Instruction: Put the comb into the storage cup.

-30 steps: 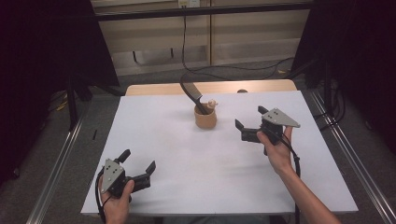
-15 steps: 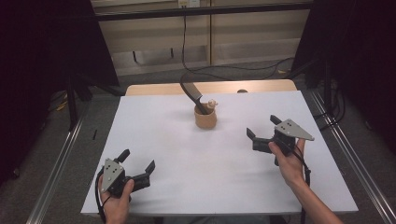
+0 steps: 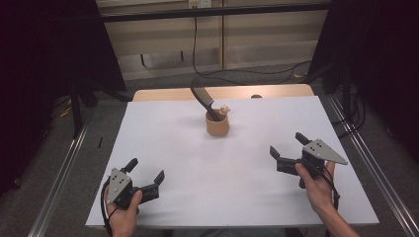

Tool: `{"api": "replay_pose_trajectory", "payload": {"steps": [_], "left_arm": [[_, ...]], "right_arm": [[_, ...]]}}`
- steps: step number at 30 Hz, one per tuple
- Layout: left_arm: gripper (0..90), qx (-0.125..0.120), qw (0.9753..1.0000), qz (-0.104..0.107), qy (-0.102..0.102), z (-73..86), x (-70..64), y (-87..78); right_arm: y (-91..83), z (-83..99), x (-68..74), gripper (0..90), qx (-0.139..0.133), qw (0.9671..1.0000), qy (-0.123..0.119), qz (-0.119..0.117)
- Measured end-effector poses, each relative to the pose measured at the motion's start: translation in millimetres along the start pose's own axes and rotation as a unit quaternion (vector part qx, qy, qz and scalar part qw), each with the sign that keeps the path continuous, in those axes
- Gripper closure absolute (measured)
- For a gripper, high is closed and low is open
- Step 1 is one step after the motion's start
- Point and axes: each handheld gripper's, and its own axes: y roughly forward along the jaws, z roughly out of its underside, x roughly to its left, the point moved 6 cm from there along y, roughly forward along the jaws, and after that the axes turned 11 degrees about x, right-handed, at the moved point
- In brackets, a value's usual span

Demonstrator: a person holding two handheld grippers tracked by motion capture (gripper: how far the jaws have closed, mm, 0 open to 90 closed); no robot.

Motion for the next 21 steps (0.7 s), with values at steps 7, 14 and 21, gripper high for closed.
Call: {"api": "replay_pose_trajectory", "payload": {"steps": [7,14,21], "left_arm": [[2.1,-0.003,1.0,0.003,-0.002,-0.6,-0.6,-1.3],[2.1,0.0,1.0,0.003,-0.001,0.1,-1.4,-1.5],[2.0,-0.003,1.0,-0.005,-0.001,-0.4,-1.7,-2.3]], "right_arm": [[-16.3,7.3,-6.2,0.6,-0.006,0.9997,0.015,0.016],[-36.5,15.4,-16.8,0.3,-0.008,0.9991,0.026,0.034],[-49.7,29.3,-24.7,0.0,0.004,0.9983,0.033,0.048]]}}
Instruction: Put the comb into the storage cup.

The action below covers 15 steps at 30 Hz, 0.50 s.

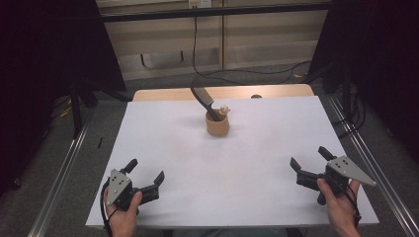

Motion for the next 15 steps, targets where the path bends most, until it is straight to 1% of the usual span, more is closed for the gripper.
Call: {"api": "replay_pose_trajectory", "payload": {"steps": [2,4,6,7,9,10,12,14,15], "left_arm": [[2.1,0.0,1.0,0.003,-0.002,0.2,-0.5,0.3],[2.1,0.0,1.0,0.0,-0.001,0.1,-0.3,0.0],[2.1,0.0,1.0,0.001,-0.003,0.1,-0.4,-0.9],[2.1,0.001,1.0,0.0,0.0,0.2,0.0,-1.6],[2.1,0.001,1.0,-0.003,-0.001,0.4,0.7,-2.0],[2.1,0.003,1.0,-0.002,-0.001,0.8,0.9,-1.9],[2.1,0.003,1.0,-0.001,0.0,1.1,0.8,-1.4],[2.1,0.004,1.0,-0.001,0.001,1.2,-0.1,-1.2],[2.1,0.003,1.0,0.0,0.001,1.1,-1.1,-1.2]], "right_arm": [[-3.9,2.2,-1.2,0.0,0.002,1.0,-0.001,0.003],[-7.8,5.1,-2.4,0.0,0.003,1.0,-0.001,0.007],[-10.3,11.2,-3.4,0.0,0.006,0.9998,-0.006,0.019],[-12.1,12.9,-3.9,0.0,0.006,0.9997,-0.008,0.023],[-15.4,13.1,-4.1,0.0,0.004,0.9998,-0.002,0.021],[-17.2,12.7,-3.9,0.0,0.0,0.9997,-0.003,0.023],[-20.6,15.3,-3.1,0.0,0.003,0.9997,-0.006,0.025],[-22.9,19.3,-2.7,0.0,0.009,0.9997,-0.008,0.021],[-24.8,19.3,-3.0,0.0,0.006,0.9997,-0.01,0.022]]}}
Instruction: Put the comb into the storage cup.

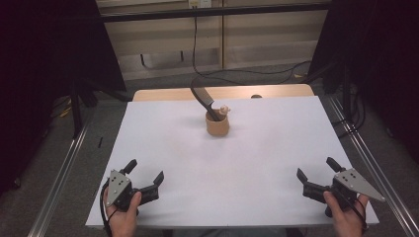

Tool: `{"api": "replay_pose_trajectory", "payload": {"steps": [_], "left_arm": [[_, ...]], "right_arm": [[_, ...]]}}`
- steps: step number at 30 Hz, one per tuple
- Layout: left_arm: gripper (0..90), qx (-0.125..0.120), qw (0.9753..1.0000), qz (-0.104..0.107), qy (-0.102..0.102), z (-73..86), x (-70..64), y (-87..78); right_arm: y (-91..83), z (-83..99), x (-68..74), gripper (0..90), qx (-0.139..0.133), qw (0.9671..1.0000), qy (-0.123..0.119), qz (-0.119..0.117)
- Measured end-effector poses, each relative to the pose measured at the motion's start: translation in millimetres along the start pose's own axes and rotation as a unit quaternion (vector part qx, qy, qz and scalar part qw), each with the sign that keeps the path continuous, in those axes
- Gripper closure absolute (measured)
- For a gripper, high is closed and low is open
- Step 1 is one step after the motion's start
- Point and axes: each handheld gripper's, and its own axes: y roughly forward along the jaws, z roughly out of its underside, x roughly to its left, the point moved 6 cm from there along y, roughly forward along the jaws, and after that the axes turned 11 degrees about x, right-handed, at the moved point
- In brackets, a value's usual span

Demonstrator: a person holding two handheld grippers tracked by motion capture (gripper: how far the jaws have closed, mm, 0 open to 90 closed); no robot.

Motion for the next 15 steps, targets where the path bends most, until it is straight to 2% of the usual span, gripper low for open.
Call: {"api": "replay_pose_trajectory", "payload": {"steps": [5,11,15], "left_arm": [[2.1,0.001,1.0,0.001,0.0,0.6,-0.8,-0.9],[2.1,-0.001,1.0,0.004,-0.003,-0.1,-0.6,-0.9],[2.1,-0.001,1.0,0.004,-0.002,-0.7,0.3,0.0]], "right_arm": [[-0.8,3.4,0.9,0.0,-0.001,1.0,-0.009,0.002],[5.1,4.8,-1.3,0.1,0.004,1.0,0.002,0.006],[4.2,3.3,0.5,0.0,-0.002,1.0,0.0,-0.003]]}}
